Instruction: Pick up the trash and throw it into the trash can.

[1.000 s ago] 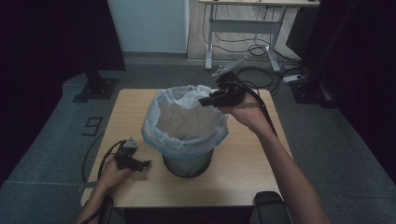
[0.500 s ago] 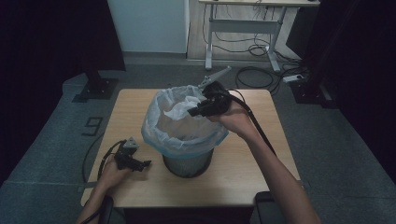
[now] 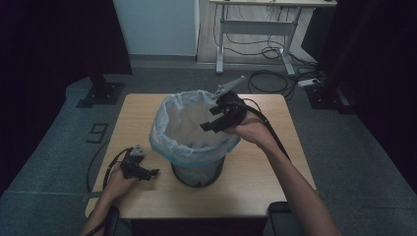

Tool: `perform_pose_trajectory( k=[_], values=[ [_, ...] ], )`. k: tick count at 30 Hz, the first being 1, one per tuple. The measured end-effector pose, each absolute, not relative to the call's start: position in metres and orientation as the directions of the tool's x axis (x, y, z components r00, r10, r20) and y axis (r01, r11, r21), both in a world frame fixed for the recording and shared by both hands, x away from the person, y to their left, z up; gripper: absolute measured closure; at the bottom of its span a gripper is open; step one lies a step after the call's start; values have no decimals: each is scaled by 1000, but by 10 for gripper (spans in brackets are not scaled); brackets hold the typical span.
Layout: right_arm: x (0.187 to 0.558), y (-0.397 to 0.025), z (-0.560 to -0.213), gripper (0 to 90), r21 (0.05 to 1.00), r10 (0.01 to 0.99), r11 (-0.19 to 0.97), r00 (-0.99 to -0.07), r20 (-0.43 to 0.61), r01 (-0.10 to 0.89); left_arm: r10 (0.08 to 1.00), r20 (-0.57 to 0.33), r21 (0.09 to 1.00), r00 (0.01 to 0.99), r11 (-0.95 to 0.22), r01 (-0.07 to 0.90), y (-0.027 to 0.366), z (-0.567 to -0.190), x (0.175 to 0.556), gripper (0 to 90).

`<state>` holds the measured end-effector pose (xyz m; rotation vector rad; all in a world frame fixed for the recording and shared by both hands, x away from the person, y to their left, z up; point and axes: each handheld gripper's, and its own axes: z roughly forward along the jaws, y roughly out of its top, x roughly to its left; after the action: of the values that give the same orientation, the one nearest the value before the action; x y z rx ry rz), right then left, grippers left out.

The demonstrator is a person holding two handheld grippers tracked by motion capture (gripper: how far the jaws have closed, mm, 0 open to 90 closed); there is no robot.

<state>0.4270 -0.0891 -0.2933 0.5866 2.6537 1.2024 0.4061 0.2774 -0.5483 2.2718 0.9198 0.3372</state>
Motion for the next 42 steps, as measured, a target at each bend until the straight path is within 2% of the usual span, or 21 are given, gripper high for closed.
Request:
perform_pose_trajectory(
  k=[10, 25, 42],
  values=[
    [442, -107, -283, 134, 777, 476, 551, -879, 8, 305, 694, -6, 659, 720, -539, 525, 277, -548, 406, 0],
    [454, -144, -271, 120, 796, 589, 500, -808, -26, 340, 694, -6, 659, 720, -539, 525, 277, -548, 406, 0],
    [458, -184, -277, 101, 810, 675, 453, -737, -39, 372, 694, -7, 659, 720, -539, 525, 277, -548, 406, 0]
  ],
)
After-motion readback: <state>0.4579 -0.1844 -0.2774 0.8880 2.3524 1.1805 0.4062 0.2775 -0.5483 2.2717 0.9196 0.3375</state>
